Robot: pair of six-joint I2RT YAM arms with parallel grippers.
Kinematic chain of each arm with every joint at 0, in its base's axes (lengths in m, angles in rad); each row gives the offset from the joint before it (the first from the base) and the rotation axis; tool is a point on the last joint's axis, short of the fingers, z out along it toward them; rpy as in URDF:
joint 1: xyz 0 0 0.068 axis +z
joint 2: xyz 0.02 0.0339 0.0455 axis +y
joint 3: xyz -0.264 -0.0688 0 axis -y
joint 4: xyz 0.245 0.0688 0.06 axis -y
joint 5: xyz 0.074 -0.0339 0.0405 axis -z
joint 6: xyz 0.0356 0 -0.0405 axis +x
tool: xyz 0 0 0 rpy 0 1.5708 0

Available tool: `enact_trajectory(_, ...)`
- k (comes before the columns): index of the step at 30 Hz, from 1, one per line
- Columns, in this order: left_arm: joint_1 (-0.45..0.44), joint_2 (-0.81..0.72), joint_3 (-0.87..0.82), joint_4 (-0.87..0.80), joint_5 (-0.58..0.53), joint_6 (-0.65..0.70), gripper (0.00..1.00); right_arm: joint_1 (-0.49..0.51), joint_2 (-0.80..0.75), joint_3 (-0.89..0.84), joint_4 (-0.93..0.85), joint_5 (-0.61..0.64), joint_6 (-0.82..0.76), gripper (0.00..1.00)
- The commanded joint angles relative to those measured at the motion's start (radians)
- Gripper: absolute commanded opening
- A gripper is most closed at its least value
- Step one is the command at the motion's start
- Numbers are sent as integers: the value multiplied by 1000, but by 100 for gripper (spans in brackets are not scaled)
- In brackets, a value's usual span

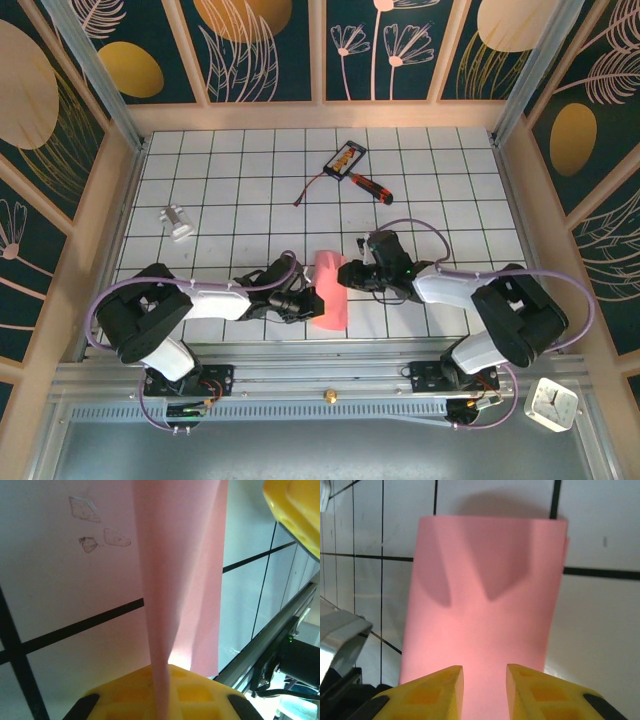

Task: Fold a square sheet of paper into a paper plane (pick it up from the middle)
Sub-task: Fold the square sheet of paper in half at the bottom-center of the table.

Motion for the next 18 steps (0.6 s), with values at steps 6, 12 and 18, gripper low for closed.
enact_trajectory(6, 15, 21, -16, 77, 63, -30, 9, -12, 128, 68, 25, -4, -37, 24)
enact_trajectory(12, 23, 22, 0, 3, 23, 17, 17, -10, 149, 39, 26, 11, -16, 22)
enact_trajectory(18, 24, 14, 51, -141, -58, 91, 36, 2, 145, -5, 20, 34, 23, 19)
